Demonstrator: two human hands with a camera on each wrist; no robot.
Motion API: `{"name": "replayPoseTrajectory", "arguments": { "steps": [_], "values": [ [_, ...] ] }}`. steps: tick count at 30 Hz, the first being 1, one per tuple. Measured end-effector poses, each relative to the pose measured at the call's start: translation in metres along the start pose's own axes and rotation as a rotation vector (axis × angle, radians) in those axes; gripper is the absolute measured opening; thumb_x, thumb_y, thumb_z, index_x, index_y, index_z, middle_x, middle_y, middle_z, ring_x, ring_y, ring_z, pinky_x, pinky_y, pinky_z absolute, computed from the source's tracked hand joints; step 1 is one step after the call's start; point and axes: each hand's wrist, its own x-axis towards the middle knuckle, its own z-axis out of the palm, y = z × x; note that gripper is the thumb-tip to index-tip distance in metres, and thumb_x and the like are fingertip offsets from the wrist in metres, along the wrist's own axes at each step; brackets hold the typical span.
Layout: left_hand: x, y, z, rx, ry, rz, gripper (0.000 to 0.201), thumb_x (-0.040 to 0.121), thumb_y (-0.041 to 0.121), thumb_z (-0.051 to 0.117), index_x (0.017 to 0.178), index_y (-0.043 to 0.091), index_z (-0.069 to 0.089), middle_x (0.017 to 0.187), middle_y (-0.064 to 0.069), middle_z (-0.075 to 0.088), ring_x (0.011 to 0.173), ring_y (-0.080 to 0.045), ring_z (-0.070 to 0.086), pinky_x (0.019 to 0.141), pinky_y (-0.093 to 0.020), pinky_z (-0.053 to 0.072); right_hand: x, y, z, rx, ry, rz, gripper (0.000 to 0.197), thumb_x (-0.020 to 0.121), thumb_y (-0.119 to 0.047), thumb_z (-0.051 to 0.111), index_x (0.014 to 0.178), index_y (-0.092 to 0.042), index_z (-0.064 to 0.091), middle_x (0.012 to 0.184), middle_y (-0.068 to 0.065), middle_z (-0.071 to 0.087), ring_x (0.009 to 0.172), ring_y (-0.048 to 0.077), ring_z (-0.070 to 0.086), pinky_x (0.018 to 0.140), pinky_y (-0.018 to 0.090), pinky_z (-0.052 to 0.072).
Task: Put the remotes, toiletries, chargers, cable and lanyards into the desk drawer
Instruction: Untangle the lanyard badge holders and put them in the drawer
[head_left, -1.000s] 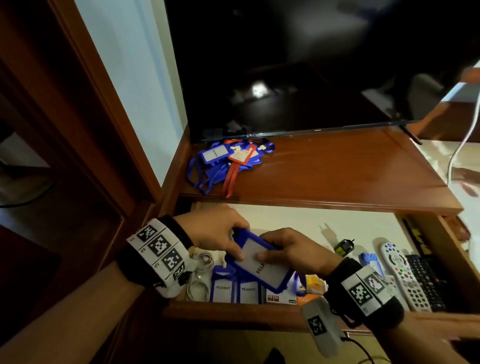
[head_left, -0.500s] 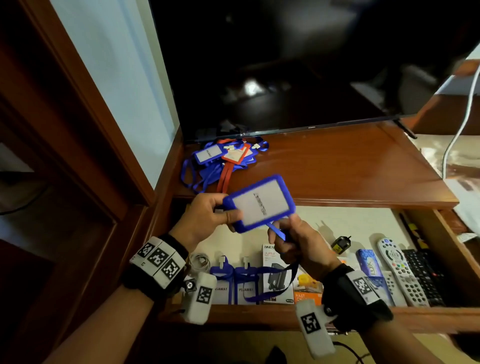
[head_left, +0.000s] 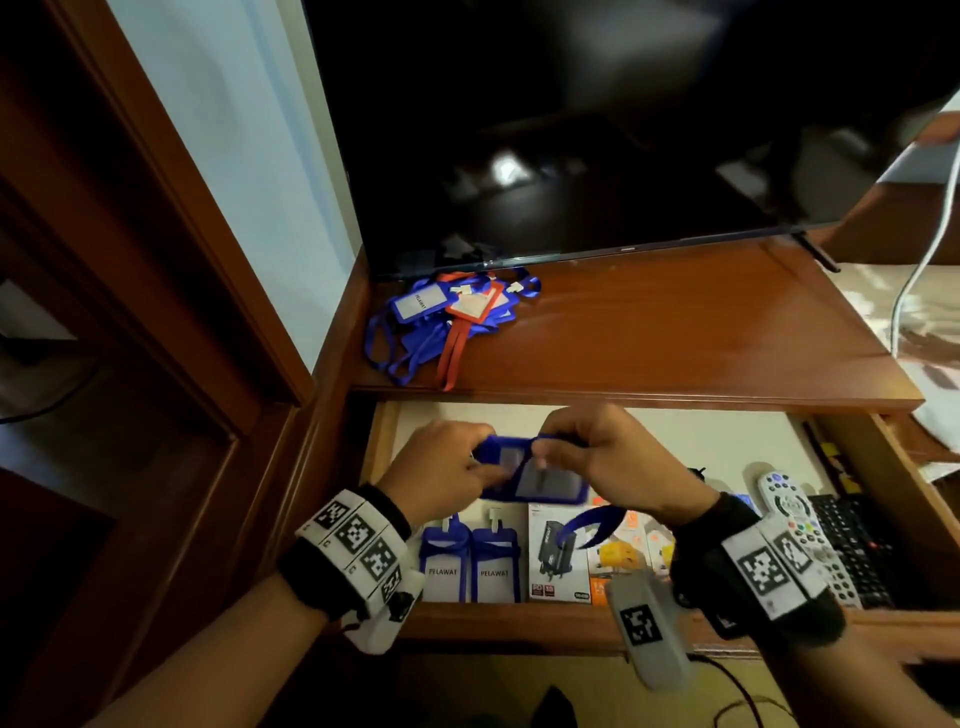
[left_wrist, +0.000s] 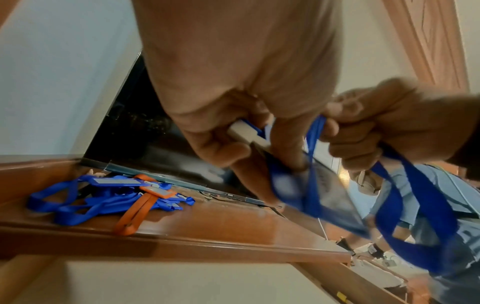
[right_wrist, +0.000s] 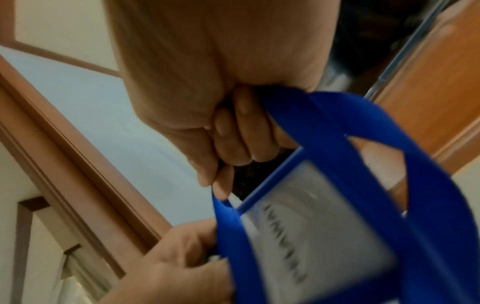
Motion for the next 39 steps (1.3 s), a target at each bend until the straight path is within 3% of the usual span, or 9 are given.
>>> {"name": "replayPoseTrajectory", "arguments": {
  "steps": [5, 8, 12, 15, 18, 22, 27, 33, 39],
  "values": [
    [-0.007, -0.001, -0.009, -0.290, -0.365, 0.030, 0.006, 0.085, 0.015, 0.068, 0.089, 0.013, 0.063, 0.092, -0.001, 0.068, 0.088, -0.012, 0.065, 0.076, -0.029, 0.054, 0.008, 0.019, -0.013, -0.104, -0.159, 0.095, 0.027, 0.090, -0.023, 0.062, 0.064, -0.020, 0.060, 0.058, -0.007, 0.050, 0.052, 0.005, 0.041, 0.054, 0.020, 0.032],
    [-0.009, -0.002, -0.014, -0.626, -0.405, 0.023, 0.013, 0.085, 0.002, 0.064, 0.090, 0.014, 0.063, 0.086, 0.006, 0.069, 0.084, -0.006, 0.066, 0.072, -0.021, 0.052, 0.003, 0.022, -0.010, 0.196, -0.209, 0.174, 0.034, 0.095, -0.022, 0.056, 0.061, -0.020, 0.060, 0.060, 0.007, 0.051, 0.056, 0.017, 0.044, 0.051, 0.028, 0.034],
    [-0.005, 0.000, -0.015, -0.927, -0.172, 0.000, 0.029, 0.071, 0.017, 0.070, 0.099, 0.009, 0.065, 0.094, 0.001, 0.073, 0.095, -0.017, 0.066, 0.085, -0.032, 0.053, -0.010, 0.020, 0.010, 0.561, 0.007, 0.238, 0.031, 0.081, 0.000, 0.057, 0.059, -0.022, 0.063, 0.043, -0.003, 0.054, 0.041, 0.007, 0.047, 0.042, 0.018, 0.037],
    [0.001, 0.004, -0.009, -1.045, 0.014, -0.031, 0.038, 0.070, 0.023, 0.070, 0.102, 0.004, 0.066, 0.105, -0.018, 0.068, 0.101, -0.032, 0.061, 0.091, -0.045, 0.048, -0.001, 0.024, 0.038, 0.814, 0.027, 0.293, 0.022, 0.075, -0.015, 0.048, 0.055, -0.019, 0.055, 0.047, 0.001, 0.034, 0.040, 0.010, 0.028, 0.042, 0.019, 0.025],
    [0.006, 0.005, -0.002, -1.109, 0.189, -0.126, 0.020, 0.075, 0.018, 0.066, 0.092, 0.009, 0.071, 0.095, -0.019, 0.066, 0.089, -0.029, 0.056, 0.082, -0.045, 0.044, 0.009, 0.022, 0.061, 0.942, 0.066, 0.313, 0.034, 0.090, -0.025, 0.049, 0.058, -0.014, 0.046, 0.052, 0.004, 0.025, 0.042, 0.011, 0.021, 0.043, 0.019, 0.020],
    [0.011, 0.003, 0.002, -0.961, 0.397, -0.229, 0.012, 0.086, 0.006, 0.064, 0.086, 0.016, 0.070, 0.087, -0.005, 0.073, 0.078, -0.014, 0.067, 0.071, -0.027, 0.050, 0.015, 0.009, 0.080, 0.817, 0.066, 0.365, 0.040, 0.101, -0.027, 0.039, 0.063, -0.014, 0.045, 0.049, 0.001, 0.029, 0.040, 0.011, 0.022, 0.040, 0.021, 0.020],
    [0.008, -0.022, 0.006, -0.404, 0.549, -0.164, 0.006, 0.081, 0.014, 0.071, 0.078, 0.011, 0.066, 0.067, -0.001, 0.067, 0.065, -0.016, 0.063, 0.063, -0.032, 0.051, 0.018, 0.000, 0.071, 0.281, 0.021, 0.279, 0.036, 0.098, -0.022, 0.045, 0.063, -0.018, 0.053, 0.051, -0.003, 0.044, 0.042, 0.005, 0.037, 0.049, 0.022, 0.032],
    [-0.005, -0.024, 0.000, 0.090, 0.182, 0.039, 0.015, 0.083, 0.023, 0.067, 0.080, 0.010, 0.060, 0.078, -0.003, 0.060, 0.077, -0.023, 0.056, 0.070, -0.036, 0.045, 0.013, -0.011, 0.044, -0.084, -0.169, 0.189, 0.034, 0.097, -0.023, 0.048, 0.064, -0.020, 0.055, 0.059, -0.008, 0.052, 0.053, 0.007, 0.047, 0.059, 0.026, 0.039],
    [-0.012, -0.021, -0.013, 0.134, -0.237, 0.177, 0.010, 0.080, 0.023, 0.071, 0.082, 0.019, 0.062, 0.082, 0.004, 0.060, 0.080, -0.016, 0.056, 0.073, -0.037, 0.050, 0.006, -0.008, 0.019, -0.161, -0.245, 0.151, 0.034, 0.095, -0.026, 0.055, 0.063, -0.014, 0.059, 0.057, -0.008, 0.053, 0.050, 0.005, 0.044, 0.052, 0.016, 0.034]
  ]
}}
